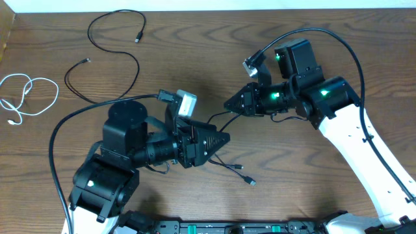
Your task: Untangle cables
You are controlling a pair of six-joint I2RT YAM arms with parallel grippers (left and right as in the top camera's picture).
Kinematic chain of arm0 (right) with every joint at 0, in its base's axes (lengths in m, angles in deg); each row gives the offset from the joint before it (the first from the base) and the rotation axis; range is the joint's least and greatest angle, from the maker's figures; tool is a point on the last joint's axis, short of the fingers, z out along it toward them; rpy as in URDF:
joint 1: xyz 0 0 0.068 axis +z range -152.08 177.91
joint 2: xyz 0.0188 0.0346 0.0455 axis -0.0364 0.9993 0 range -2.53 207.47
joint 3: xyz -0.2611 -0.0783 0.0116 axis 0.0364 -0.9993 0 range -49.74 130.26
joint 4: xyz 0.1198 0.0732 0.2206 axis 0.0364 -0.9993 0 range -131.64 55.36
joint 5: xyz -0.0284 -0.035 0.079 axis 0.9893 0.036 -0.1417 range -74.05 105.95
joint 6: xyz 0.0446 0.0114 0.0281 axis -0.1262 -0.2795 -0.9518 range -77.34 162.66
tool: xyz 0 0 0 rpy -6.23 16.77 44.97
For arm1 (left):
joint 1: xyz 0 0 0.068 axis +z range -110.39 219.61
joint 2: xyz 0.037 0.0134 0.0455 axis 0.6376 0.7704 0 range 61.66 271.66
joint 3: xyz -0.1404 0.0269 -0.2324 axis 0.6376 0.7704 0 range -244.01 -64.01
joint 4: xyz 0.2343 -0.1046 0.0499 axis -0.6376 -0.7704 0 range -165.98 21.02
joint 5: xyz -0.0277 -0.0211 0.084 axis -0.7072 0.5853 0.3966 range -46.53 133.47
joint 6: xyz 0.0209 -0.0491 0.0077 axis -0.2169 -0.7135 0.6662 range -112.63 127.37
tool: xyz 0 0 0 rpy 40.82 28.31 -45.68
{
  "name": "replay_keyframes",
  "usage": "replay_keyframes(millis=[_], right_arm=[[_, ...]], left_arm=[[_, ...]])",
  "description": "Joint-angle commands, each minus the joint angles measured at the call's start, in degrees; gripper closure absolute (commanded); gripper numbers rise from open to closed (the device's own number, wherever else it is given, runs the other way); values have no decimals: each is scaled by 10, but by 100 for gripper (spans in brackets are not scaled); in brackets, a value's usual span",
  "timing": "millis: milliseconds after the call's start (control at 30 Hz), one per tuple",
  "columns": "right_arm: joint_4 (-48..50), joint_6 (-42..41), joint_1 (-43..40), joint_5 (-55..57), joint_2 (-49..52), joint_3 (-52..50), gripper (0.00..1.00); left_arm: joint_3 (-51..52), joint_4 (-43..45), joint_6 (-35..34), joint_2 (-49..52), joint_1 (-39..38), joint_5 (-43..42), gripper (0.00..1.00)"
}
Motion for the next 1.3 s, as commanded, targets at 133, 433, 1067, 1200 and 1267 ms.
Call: replay_keyframes(millis=[133,433,1067,1200,1267], right_arm=[[2,4,-2,6,1,1,99],[2,4,-2,6,1,1,99],[-42,23,-4,136,1,1,29],[-84,23,-14,203,1,1,12],[-96,23,-18,222,1,1,8]], left_arm=[[-6,1,23,0,-24,-9,50],[-6,1,23,0,-24,-7,81],[-6,46,-5,-18,-5,22,93],[-6,44,-52,-36,19,125,93],[-6,44,-64,-39,30,156,93]])
